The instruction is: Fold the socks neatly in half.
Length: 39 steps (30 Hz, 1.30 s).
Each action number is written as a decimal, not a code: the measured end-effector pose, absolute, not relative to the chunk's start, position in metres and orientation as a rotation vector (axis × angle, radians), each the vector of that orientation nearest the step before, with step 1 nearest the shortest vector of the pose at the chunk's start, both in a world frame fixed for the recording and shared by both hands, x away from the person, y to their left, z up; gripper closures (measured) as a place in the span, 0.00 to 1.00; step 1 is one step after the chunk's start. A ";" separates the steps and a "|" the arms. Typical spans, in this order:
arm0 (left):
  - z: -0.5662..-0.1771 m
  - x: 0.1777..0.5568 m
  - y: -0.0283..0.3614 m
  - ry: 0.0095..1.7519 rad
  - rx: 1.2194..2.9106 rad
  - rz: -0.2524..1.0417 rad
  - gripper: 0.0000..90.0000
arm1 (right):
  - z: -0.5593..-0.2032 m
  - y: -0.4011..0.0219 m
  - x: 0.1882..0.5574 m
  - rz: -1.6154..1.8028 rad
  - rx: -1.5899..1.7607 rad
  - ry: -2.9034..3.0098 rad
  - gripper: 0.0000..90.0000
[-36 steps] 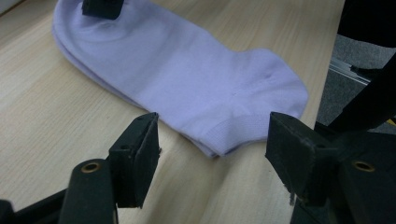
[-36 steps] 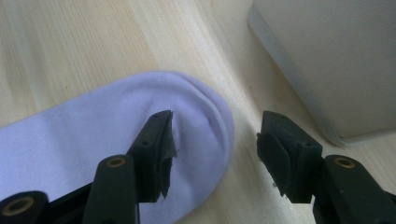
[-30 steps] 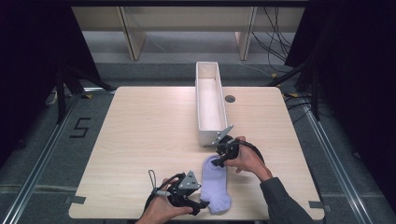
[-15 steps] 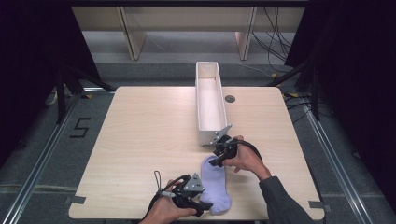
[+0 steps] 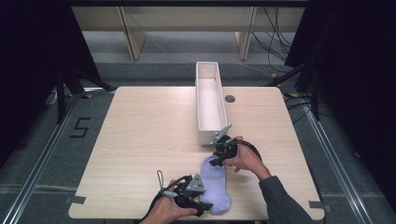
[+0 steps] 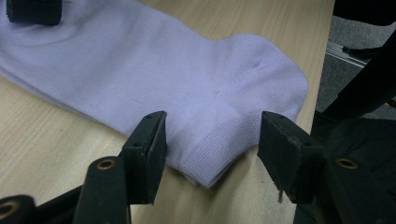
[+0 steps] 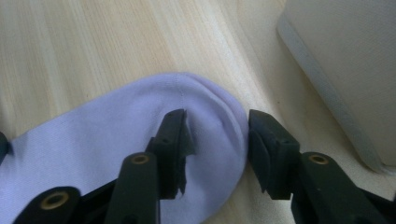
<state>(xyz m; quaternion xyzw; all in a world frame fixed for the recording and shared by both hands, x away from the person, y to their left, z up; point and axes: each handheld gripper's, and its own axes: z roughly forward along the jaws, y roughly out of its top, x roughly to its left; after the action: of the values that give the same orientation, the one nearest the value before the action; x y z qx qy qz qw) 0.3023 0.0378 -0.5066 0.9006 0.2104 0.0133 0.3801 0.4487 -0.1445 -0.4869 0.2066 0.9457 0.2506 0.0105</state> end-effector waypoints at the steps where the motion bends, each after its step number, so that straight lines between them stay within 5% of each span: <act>1: -0.507 0.303 0.038 0.537 2.301 0.033 0.46 | -0.487 -0.144 0.448 0.768 0.663 2.959 0.68; 19: -0.507 0.303 0.038 0.538 2.299 0.035 0.47 | -0.489 -0.148 0.449 0.812 0.753 2.988 0.91; 39: -0.508 0.303 0.038 0.549 2.286 0.051 0.48 | -0.468 -0.152 0.437 0.831 0.681 2.943 0.93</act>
<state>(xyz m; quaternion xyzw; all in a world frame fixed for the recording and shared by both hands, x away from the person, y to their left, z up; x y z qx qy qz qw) 0.3034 0.0379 -0.5079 0.8973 0.2157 0.0202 0.3847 0.4368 -0.1518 -0.4675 0.2173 0.9394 0.2651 0.0042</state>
